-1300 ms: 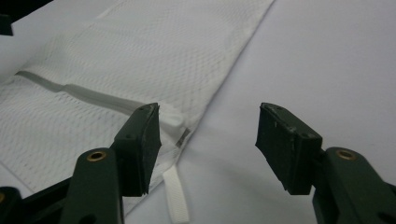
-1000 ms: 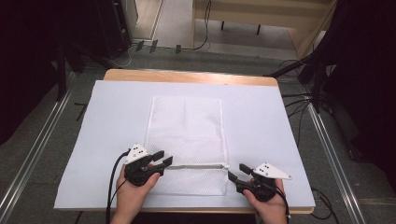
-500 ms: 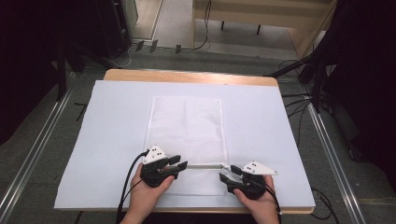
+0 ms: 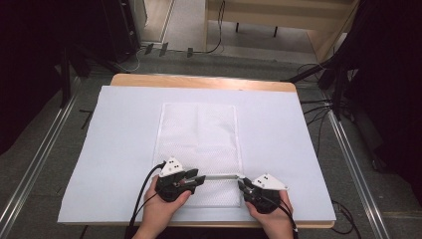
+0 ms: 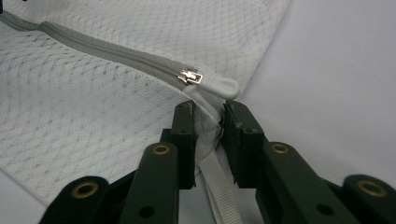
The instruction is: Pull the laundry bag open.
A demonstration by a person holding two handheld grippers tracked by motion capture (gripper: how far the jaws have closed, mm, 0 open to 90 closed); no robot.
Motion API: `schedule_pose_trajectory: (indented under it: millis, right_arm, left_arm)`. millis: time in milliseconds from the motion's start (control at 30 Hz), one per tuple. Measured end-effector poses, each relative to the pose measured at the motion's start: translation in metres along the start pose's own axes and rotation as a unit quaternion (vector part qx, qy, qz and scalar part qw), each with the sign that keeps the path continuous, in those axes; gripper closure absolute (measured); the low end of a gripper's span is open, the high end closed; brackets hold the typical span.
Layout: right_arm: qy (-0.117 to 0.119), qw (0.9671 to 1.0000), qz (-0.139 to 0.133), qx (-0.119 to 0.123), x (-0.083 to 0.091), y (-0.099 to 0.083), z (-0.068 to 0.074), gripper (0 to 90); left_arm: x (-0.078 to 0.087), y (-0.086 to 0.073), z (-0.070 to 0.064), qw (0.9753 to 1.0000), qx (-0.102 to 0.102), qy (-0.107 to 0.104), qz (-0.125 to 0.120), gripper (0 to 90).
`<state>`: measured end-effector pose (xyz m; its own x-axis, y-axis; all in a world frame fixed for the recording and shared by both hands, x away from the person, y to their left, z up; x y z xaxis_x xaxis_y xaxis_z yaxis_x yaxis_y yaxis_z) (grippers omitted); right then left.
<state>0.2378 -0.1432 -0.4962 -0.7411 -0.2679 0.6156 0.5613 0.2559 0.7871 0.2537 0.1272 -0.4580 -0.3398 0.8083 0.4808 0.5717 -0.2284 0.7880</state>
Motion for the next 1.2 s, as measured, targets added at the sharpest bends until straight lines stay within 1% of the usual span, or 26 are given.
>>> schedule_pose_trajectory:
  millis: [33,67,133,167,200,233,300,333,367,400,433,500,533,567,600,633,667,800,900,967,1000,1033,1067,1100,1200]
  right_arm:
    - [0.001,1.0,0.001,-0.002,-0.001,0.001,-0.001,80.5]
    - [0.002,1.0,0.004,-0.005,-0.002,0.002,-0.001,82.0]
    - [0.004,0.9999,0.011,-0.007,-0.003,0.004,-0.002,84.9]
    - [0.004,0.9999,0.011,-0.007,-0.003,0.004,-0.002,84.9]
    - [0.007,0.9998,0.018,-0.006,-0.004,0.006,-0.004,86.8]
    - [0.012,0.9997,0.021,-0.006,-0.004,0.007,-0.005,87.3]
    - [0.018,0.9996,0.02,-0.012,-0.004,0.006,-0.007,87.8]
    - [0.022,0.9995,0.018,-0.016,-0.005,0.006,-0.008,87.9]
    - [0.022,0.9995,0.018,-0.016,-0.005,0.006,-0.008,87.9]
    - [0.026,0.9995,0.013,-0.017,-0.005,0.005,-0.009,88.1]
    - [0.027,0.9994,0.012,-0.017,-0.005,0.005,-0.009,88.2]
    - [0.028,0.9995,0.007,-0.015,-0.004,0.005,-0.008,88.2]
    - [0.027,0.9995,0.002,-0.016,-0.003,0.005,-0.007,88.3]
    - [0.027,0.9995,0.002,-0.016,-0.003,0.005,-0.007,88.3]
    - [0.027,0.9996,-0.005,-0.01,-0.001,0.005,-0.004,88.3]
    - [0.027,0.9996,-0.009,-0.008,0.0,0.006,-0.004,88.3]
    - [0.028,0.9995,-0.011,-0.006,0.001,0.006,-0.003,88.3]
    - [0.027,0.9993,-0.025,0.004,0.006,0.007,0.0,88.3]
    - [0.025,0.999,-0.036,0.007,0.008,0.009,0.001,88.4]
    - [0.028,0.9988,-0.041,0.007,0.01,0.01,0.002,88.4]
    - [0.03,0.9985,-0.045,0.009,0.011,0.011,0.003,88.5]
    - [0.03,0.9985,-0.045,0.009,0.011,0.011,0.003,88.5]
    - [0.033,0.9981,-0.051,0.012,0.014,0.012,0.004,88.5]
    - [0.034,0.9979,-0.053,0.013,0.015,0.013,0.005,88.5]
    - [0.036,0.9973,-0.062,0.017,0.017,0.014,0.007,88.5]
  left_arm:
    - [-0.001,0.001,-0.001,1.0,-0.001,-0.002,0.001,60.9]
    - [-0.006,0.005,-0.003,1.0,-0.005,-0.003,0.007,60.9]
    - [-0.013,0.011,-0.005,0.9999,-0.006,-0.012,0.009,60.9]
    - [-0.013,0.011,-0.005,0.9999,-0.006,-0.012,0.009,60.8]
    - [-0.017,0.015,-0.006,0.9998,-0.009,-0.014,0.012,60.8]
    - [-0.024,0.021,-0.009,0.9997,-0.009,-0.02,0.013,60.8]
    - [-0.031,0.024,-0.013,0.9994,-0.009,-0.03,0.013,60.7]
    - [-0.035,0.025,-0.015,0.9992,-0.01,-0.037,0.012,60.9]
    - [-0.035,0.025,-0.015,0.9992,-0.01,-0.037,0.012,61.1]
    - [-0.043,0.023,-0.018,0.9988,-0.013,-0.044,0.018,61.9]
    - [-0.049,0.021,-0.019,0.9986,-0.015,-0.045,0.025,62.5]
    - [-0.057,0.018,-0.022,0.9981,-0.015,-0.047,0.037,64.3]
    - [-0.06,0.018,-0.022,0.998,-0.013,-0.049,0.038,66.1]
    - [-0.06,0.018,-0.022,0.998,-0.013,-0.049,0.038,67.2]
    - [-0.062,0.018,-0.022,0.998,-0.009,-0.049,0.038,68.7]
    - [-0.063,0.019,-0.021,0.9981,0.001,-0.052,0.033,70.3]
    - [-0.063,0.019,-0.02,0.9981,0.004,-0.052,0.032,72.2]
    - [-0.06,0.02,-0.018,0.9984,0.004,-0.047,0.03,77.9]
    - [-0.061,0.021,-0.017,0.9986,0.007,-0.043,0.031,81.4]
    - [-0.061,0.021,-0.014,0.9988,0.006,-0.033,0.035,82.4]
    - [-0.062,0.02,-0.014,0.9989,0.011,-0.031,0.034,82.5]
    - [-0.062,0.02,-0.014,0.9989,0.011,-0.031,0.034,82.5]
    - [-0.062,0.02,-0.013,0.9988,0.011,-0.03,0.036,82.5]
    - [-0.063,0.02,-0.013,0.9987,0.01,-0.033,0.038,82.4]
    - [-0.063,0.02,-0.015,0.9987,0.01,-0.035,0.037,80.4]
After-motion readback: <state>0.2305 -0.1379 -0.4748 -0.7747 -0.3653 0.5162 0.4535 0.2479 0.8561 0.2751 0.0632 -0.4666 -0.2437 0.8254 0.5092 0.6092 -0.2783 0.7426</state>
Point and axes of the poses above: each handheld gripper's, and its own axes: x roughly backward along the jaws, y roughly out of its top, z roughly to its left, the point moved 1 cm from there along -x, roughly forward along the jaws, and after that the axes turned 12 degrees about -y, right-handed, at the moved point
